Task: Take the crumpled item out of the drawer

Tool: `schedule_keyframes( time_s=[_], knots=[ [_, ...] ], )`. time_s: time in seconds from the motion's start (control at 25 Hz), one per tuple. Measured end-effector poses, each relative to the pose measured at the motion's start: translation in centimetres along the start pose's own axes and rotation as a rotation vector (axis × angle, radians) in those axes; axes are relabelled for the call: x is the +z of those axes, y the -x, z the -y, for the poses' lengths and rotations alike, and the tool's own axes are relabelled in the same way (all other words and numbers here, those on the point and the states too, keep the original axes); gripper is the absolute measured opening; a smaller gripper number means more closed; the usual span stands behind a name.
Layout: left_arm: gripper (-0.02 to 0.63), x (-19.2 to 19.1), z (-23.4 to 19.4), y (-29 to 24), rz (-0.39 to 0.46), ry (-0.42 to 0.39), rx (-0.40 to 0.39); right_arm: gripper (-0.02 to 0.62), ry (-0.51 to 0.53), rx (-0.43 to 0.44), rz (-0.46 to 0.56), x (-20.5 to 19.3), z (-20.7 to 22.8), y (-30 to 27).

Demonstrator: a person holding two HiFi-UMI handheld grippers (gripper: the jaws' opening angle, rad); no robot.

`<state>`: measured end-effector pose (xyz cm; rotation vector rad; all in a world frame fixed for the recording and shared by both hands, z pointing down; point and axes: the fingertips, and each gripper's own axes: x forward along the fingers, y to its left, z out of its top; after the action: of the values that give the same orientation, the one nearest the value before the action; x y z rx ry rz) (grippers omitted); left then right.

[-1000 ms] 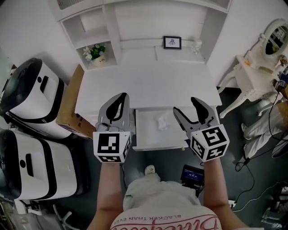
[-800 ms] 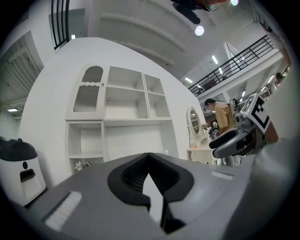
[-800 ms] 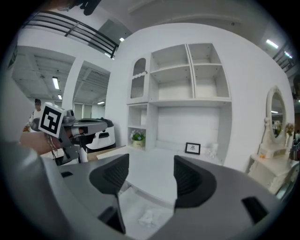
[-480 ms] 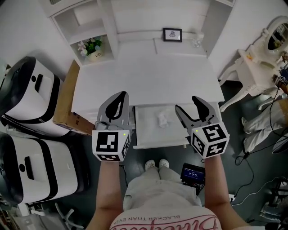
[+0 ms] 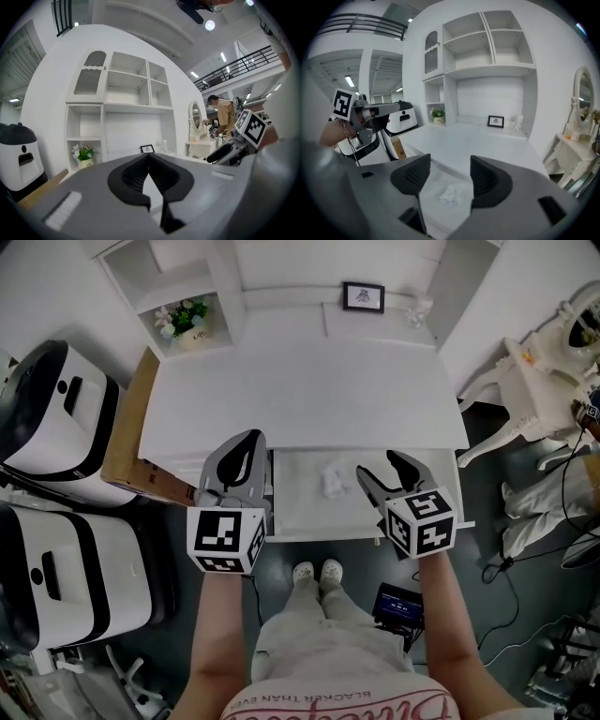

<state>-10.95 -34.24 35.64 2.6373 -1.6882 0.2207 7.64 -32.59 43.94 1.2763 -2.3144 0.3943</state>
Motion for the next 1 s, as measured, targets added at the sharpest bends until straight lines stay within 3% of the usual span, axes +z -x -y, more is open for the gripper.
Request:
schedule_keyframes(
  time_s=[0.56,1.0],
  knots=[
    [0.011,-5.2,0.7,-2.3,-0.096,0.031,-0.006,0.229,-0.103,0.087,-0.275,-10.7,1.4,-9.6],
    [0.011,-8.5,0.6,-3.8,-0.149,0.049,-0.006,0.181,-0.155,0.083,-0.476,-18.8,3.2,-15.4]
  ],
)
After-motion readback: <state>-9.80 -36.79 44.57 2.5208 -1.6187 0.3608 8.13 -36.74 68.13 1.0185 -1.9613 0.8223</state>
